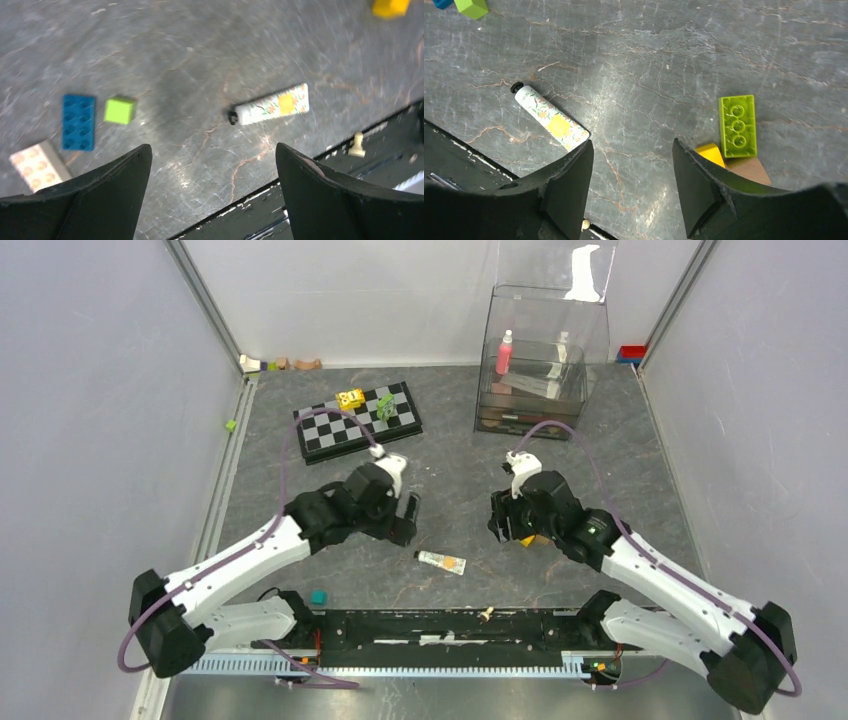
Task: Organize the makeup
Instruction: Pick up the makeup from the center of the board.
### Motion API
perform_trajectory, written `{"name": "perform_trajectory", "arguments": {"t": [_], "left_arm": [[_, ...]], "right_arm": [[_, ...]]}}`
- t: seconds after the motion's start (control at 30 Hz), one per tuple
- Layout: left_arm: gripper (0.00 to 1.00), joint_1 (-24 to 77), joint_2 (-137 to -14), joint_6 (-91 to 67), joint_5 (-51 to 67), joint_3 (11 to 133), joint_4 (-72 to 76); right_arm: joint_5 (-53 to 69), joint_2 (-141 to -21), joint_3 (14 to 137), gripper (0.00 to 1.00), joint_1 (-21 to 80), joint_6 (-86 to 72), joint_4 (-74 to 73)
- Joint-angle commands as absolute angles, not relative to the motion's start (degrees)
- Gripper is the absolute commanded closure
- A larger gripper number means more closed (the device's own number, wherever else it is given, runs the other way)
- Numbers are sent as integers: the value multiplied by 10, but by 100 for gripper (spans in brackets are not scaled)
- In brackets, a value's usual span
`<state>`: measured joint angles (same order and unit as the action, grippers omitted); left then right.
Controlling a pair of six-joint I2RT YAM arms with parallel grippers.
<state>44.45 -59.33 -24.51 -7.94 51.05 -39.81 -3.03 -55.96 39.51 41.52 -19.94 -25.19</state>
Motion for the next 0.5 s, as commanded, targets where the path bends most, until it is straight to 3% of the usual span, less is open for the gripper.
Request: {"name": "perform_trajectory", "arguments": {"t": [0.0, 0.23, 0.47], "left_arm": [[1, 502, -635, -124, -51, 547, -340], [3, 507, -662, 93, 117, 512, -284], [2, 518, -753, 262, 189, 515, -307]], "right_arm": [[-71, -507, 434, 34, 415, -228, -319], [-39, -466, 455, 32, 415, -214, -350], [-19, -440, 460, 31, 415, -189, -377]]}}
